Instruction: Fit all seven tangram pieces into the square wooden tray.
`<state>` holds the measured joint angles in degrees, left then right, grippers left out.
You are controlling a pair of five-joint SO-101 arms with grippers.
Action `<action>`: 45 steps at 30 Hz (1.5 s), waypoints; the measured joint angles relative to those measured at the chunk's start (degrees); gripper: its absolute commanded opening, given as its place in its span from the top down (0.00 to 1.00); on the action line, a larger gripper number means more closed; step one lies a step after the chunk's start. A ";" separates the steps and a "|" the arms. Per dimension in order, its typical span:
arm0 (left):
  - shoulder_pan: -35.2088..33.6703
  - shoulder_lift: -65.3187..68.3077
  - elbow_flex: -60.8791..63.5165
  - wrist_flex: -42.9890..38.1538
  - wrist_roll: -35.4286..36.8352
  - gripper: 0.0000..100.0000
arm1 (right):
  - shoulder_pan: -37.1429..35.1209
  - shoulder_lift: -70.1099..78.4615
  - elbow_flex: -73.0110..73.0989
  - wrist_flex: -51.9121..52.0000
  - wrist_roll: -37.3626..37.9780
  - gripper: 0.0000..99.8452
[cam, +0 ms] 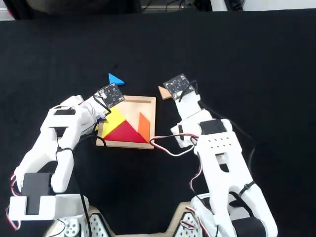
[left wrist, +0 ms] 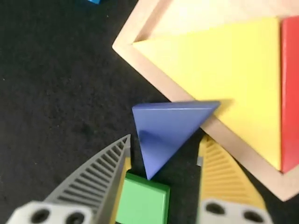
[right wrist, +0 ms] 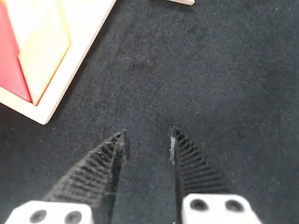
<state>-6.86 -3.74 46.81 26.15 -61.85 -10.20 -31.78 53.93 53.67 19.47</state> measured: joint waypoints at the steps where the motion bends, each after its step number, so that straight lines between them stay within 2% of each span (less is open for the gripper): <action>1: 0.00 0.35 0.09 -0.88 0.00 0.81 | 0.00 0.00 0.00 0.00 0.00 0.86; 13: 0.09 1.85 0.09 -3.25 0.44 0.84 | 0.00 0.00 0.70 -1.23 -0.09 0.86; 20: -0.09 2.02 0.09 -4.13 0.53 0.96 | 0.00 0.00 1.85 -2.55 -0.09 0.86; 30: -0.26 -2.37 0.35 -4.22 0.53 0.97 | 0.00 0.00 1.85 -2.64 -0.09 0.86; 33: -0.26 -7.47 0.44 0.97 0.62 0.97 | 0.00 0.00 1.85 -2.64 -0.09 0.86; 38: 1.32 -16.18 0.09 12.75 5.89 0.97 | 0.97 0.00 1.85 -2.64 0.00 0.86; 41: 3.52 -20.31 -0.62 17.32 6.68 0.97 | 4.66 0.00 1.76 -2.64 -1.05 0.86; 45: 9.23 -23.56 -0.70 17.93 6.68 0.97 | 13.71 0.00 -0.88 -2.64 -7.91 0.86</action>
<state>2.37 -27.30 46.11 44.09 -55.16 3.52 -31.78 53.05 51.03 11.56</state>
